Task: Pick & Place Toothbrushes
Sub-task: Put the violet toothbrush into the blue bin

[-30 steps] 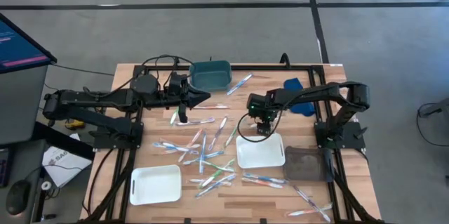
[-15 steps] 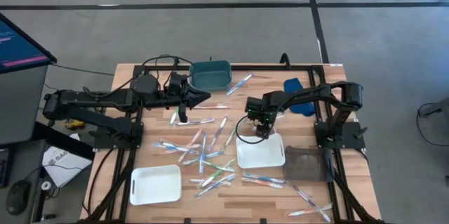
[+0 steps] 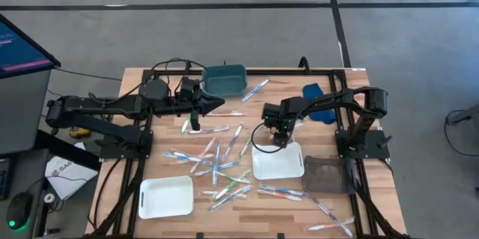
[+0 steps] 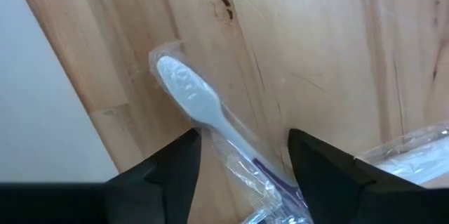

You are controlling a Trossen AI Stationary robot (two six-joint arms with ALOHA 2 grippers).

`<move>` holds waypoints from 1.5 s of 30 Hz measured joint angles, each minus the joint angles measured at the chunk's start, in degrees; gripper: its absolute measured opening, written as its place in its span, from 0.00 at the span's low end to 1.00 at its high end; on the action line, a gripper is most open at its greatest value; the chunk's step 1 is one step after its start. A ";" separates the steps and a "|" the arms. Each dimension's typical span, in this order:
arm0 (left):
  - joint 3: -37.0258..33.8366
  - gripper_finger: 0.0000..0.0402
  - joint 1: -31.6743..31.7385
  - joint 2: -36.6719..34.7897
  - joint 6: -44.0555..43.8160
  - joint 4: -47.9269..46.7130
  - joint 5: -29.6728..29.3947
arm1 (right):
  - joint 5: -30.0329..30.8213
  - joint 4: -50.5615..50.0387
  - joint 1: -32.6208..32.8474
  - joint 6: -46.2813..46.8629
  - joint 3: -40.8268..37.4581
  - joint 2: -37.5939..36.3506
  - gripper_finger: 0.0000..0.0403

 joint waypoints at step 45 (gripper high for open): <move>0.00 0.01 0.00 0.00 0.24 -3.53 0.57 | 0.42 -9.74 -8.52 -0.59 29.48 -0.11 0.05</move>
